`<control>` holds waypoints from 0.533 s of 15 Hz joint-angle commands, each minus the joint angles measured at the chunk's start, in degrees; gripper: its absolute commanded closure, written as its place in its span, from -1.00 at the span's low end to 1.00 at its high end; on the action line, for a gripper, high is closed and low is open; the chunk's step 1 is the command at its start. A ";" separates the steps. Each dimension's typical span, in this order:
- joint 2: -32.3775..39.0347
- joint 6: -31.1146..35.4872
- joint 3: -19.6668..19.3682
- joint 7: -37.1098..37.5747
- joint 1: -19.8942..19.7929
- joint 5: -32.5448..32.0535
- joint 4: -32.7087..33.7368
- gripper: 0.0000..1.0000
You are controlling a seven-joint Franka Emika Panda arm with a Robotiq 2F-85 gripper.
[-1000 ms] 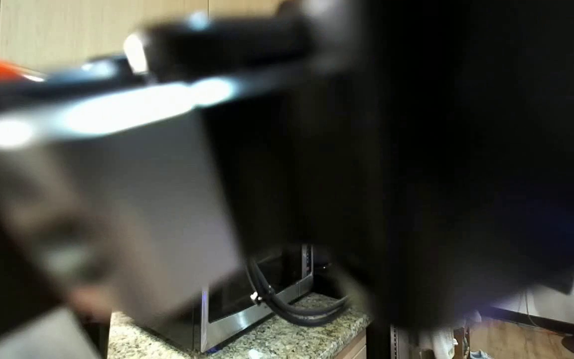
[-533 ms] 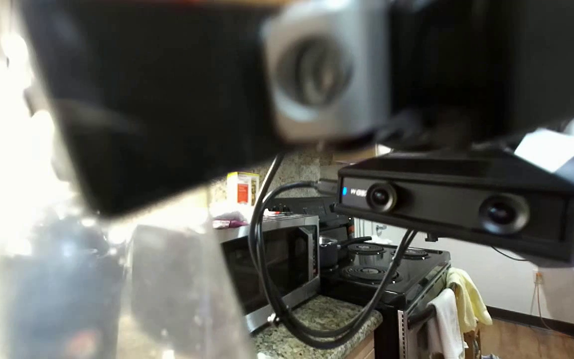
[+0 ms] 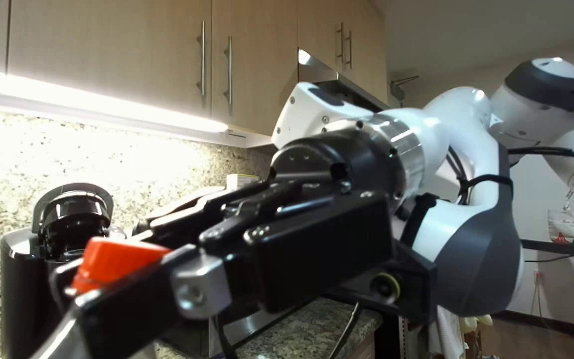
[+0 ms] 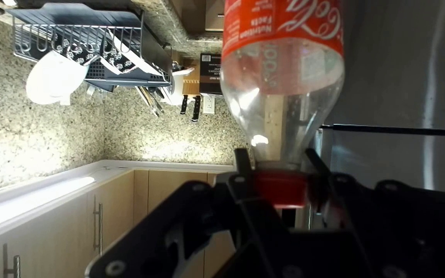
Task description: Place the coca-cola bottle in the blue bag
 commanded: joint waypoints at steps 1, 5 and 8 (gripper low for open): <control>-11.24 -3.14 -3.93 -2.37 7.12 -6.80 5.17 0.70; -17.52 -4.13 -3.69 -1.78 9.61 -8.85 7.74 0.70; -18.68 -3.15 -2.65 -1.52 9.04 -8.78 8.38 0.70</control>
